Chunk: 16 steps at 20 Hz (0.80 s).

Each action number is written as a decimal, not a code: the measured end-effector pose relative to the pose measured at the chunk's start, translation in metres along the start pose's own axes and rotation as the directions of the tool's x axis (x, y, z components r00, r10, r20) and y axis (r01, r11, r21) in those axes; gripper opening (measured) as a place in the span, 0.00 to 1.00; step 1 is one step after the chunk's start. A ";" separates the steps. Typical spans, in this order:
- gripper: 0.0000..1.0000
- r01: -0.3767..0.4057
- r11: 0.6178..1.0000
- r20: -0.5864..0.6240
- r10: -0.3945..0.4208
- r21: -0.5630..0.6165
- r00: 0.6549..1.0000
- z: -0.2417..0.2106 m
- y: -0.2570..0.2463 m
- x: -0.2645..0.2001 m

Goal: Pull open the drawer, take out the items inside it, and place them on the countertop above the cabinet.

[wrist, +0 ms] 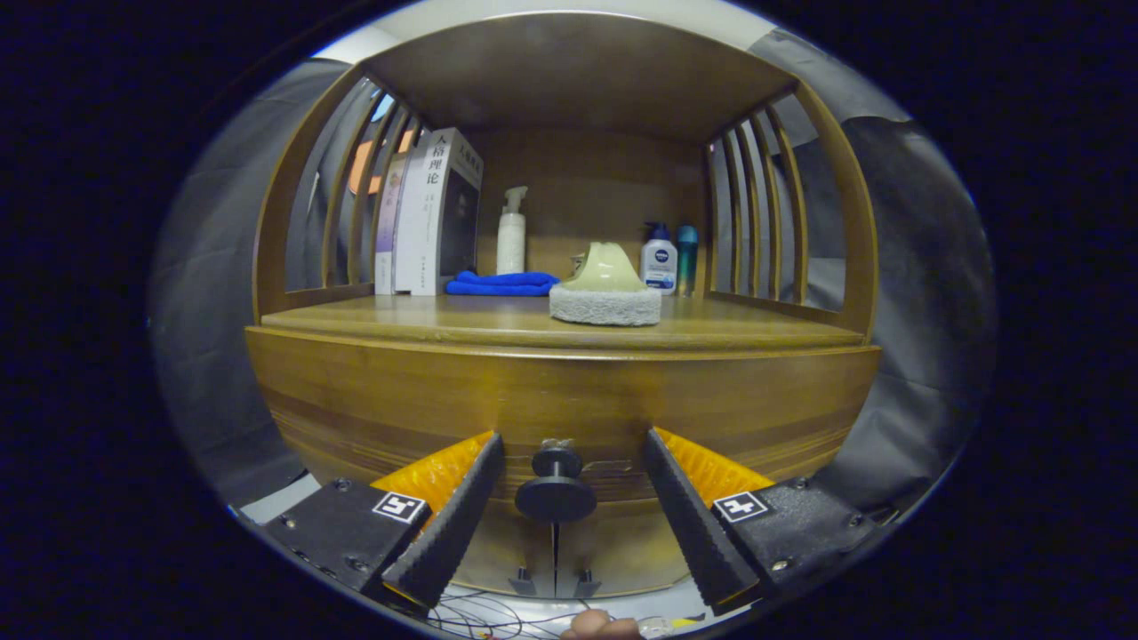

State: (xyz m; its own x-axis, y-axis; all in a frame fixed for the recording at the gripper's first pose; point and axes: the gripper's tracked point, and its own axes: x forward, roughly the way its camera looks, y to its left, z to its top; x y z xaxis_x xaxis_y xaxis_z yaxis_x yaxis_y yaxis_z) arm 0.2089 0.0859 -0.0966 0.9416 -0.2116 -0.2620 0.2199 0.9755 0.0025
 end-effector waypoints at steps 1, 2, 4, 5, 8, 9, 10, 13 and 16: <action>1.00 0.000 1.000 -0.003 0.000 -0.001 1.000 0.000 0.000 0.000; 1.00 -0.002 1.000 -0.003 0.002 -0.001 1.000 0.000 -0.001 -0.001; 1.00 -0.006 1.000 -0.006 0.006 0.004 1.000 -0.001 0.001 0.000; 1.00 -0.005 1.000 0.000 0.005 -0.002 1.000 0.000 0.001 -0.001; 1.00 -0.003 1.000 0.006 0.003 0.002 1.000 0.000 0.000 0.000; 1.00 -0.004 1.000 0.004 0.004 0.003 1.000 0.000 0.000 0.000; 1.00 0.008 1.000 -0.014 -0.008 0.012 1.000 -0.004 -0.002 0.000; 1.00 -0.028 0.998 -0.014 0.029 0.060 0.999 0.002 0.003 -0.003; 1.00 -0.036 0.998 0.008 0.035 0.053 0.999 0.005 0.003 -0.003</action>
State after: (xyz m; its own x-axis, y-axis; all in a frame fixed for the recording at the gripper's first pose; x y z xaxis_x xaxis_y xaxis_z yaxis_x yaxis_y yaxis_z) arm 0.2081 0.0892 -0.0907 0.9507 -0.1773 -0.2543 0.1992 0.9780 0.0628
